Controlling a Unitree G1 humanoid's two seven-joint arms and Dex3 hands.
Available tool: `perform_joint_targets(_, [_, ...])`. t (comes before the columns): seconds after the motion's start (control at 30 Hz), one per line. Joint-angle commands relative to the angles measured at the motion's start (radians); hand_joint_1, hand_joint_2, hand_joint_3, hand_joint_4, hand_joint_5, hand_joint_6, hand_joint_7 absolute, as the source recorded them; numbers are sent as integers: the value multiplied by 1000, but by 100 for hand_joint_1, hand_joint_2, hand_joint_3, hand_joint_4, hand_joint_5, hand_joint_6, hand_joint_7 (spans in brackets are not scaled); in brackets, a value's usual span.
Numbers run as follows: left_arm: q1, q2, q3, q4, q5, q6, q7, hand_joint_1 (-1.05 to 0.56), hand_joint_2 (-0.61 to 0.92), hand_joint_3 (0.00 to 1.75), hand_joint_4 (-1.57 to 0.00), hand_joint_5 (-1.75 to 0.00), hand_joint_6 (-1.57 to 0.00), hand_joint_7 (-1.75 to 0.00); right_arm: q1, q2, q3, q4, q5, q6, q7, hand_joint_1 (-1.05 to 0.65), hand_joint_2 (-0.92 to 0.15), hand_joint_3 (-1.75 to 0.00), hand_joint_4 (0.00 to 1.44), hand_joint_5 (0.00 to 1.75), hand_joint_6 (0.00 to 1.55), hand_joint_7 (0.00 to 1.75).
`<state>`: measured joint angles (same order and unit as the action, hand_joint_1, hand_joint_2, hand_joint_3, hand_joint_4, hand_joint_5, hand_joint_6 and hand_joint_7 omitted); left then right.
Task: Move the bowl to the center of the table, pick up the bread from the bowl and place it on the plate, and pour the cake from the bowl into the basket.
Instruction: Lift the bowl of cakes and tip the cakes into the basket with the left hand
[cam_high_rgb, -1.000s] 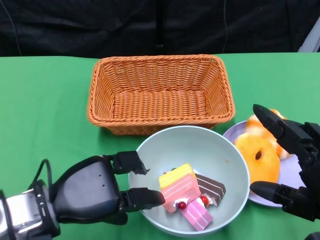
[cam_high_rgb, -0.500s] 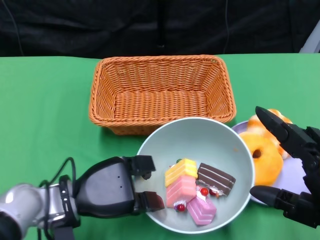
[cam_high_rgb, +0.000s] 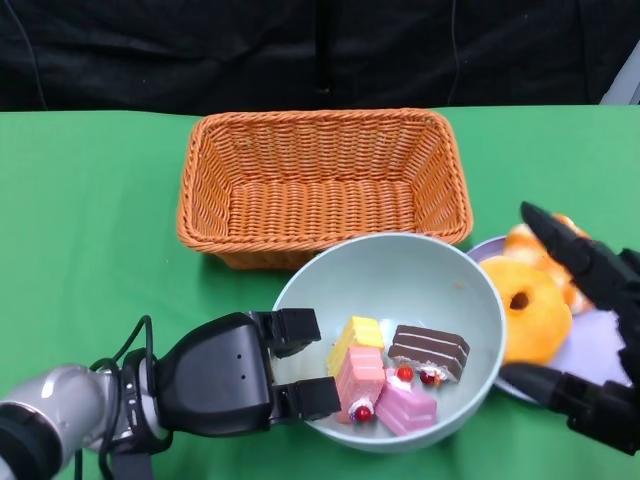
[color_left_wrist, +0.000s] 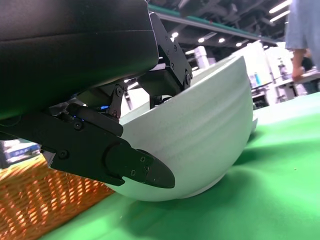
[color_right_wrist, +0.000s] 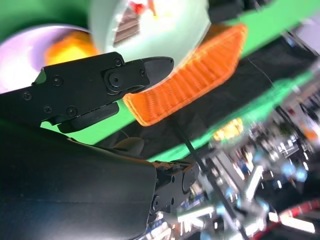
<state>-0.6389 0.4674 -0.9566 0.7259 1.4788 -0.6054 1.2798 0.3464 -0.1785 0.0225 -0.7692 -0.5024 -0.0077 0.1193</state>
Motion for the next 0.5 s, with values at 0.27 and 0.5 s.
perform_joint_targets(0.27, [88, 235, 81, -284, -134, -87, -155, -31, 88, 3, -93, -175, -75, -159, 32, 55, -38, 21, 128, -133, -91, -40, -92, -29, 0, 99, 0, 55])
perform_joint_targets(0.5, [176, 300, 175, -395, -191, -111, -252, -30, 90, 3, -95, -175, -77, -161, 55, 70, -37, 46, 149, -195, -106, -40, -90, -33, 0, 106, 0, 62])
